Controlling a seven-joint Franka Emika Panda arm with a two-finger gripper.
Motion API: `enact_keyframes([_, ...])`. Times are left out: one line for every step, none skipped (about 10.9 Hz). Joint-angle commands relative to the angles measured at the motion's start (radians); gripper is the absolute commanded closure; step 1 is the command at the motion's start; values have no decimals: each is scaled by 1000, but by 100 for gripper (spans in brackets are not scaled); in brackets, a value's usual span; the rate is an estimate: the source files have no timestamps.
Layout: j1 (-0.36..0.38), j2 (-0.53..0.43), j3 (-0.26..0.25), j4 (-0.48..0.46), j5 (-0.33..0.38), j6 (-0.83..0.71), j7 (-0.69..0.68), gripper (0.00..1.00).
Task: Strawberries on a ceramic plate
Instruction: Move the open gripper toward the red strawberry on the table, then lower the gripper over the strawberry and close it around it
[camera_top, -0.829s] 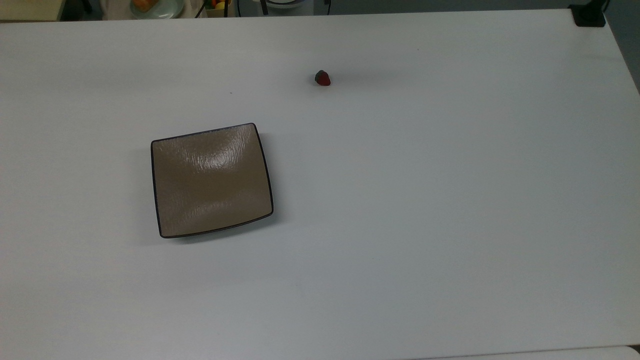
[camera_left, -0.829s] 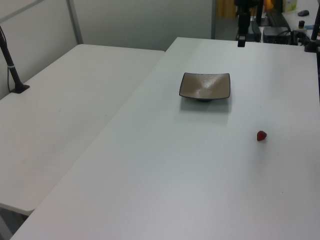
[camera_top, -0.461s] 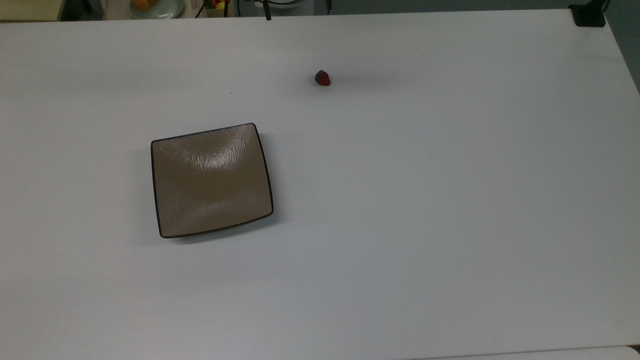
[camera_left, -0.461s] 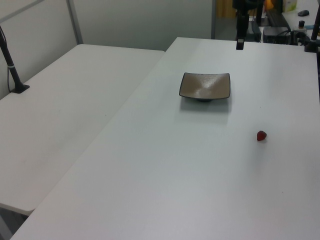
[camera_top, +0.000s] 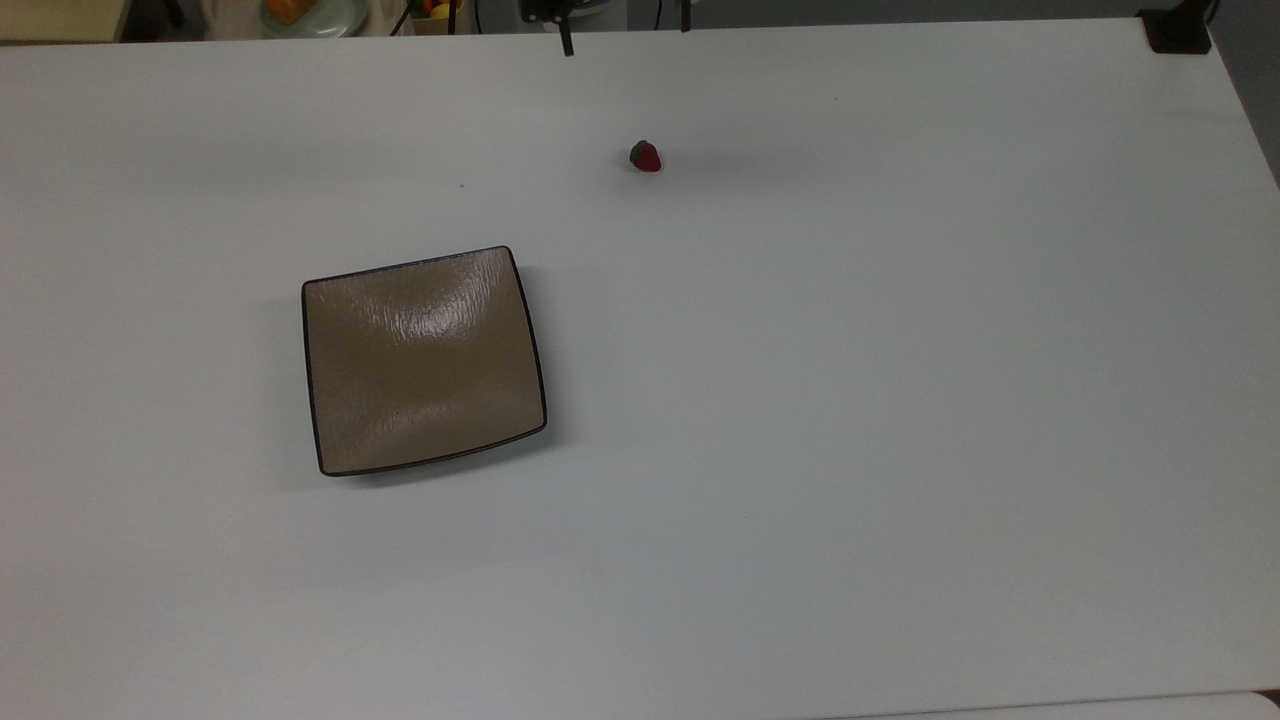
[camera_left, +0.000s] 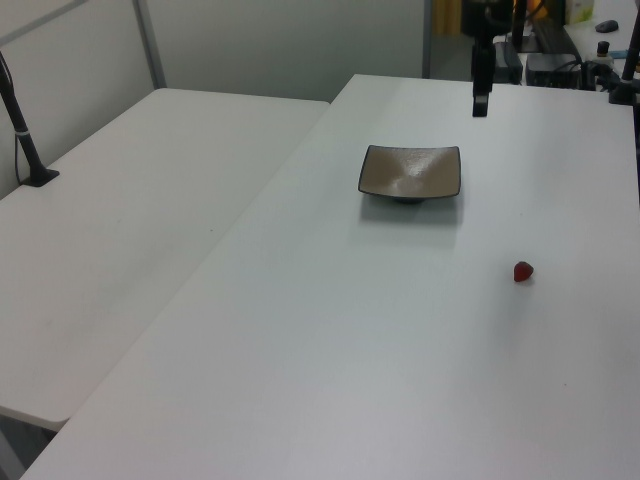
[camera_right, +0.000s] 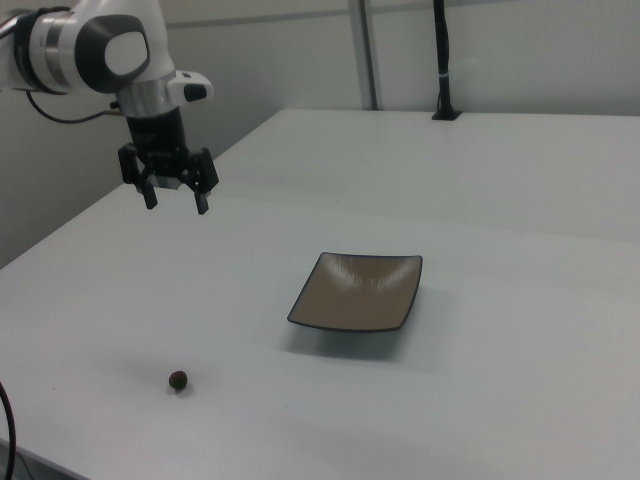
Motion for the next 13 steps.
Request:
enact_keyframes([19,8,16,-52,0,27,-88,0])
enact_keyframes([20,3,18,-83,-1,24,-127,0])
enact_keyframes([23,3,35,-108,-1,20,-162,0])
enact_keyframes([23,1,68,-141,-7,23,-167,0])
enact_keyframes([22,1,107,-169,-51,26,-167,0])
enact_keyframes([23,1,116,-200,-68,27,-165,0])
enact_keyframes([25,1,119,-230,-70,27,-167,0])
enact_keyframes([25,1,140,-261,-87,33,-167,0])
enact_keyframes([22,1,157,-292,-107,68,-167,0])
enact_keyframes([23,1,159,-331,-118,102,-167,0])
enact_keyframes([23,1,171,-367,-142,134,-173,0])
enact_keyframes([23,1,182,-387,-154,156,-193,0])
enact_keyframes([22,0,185,-420,-156,183,-245,0])
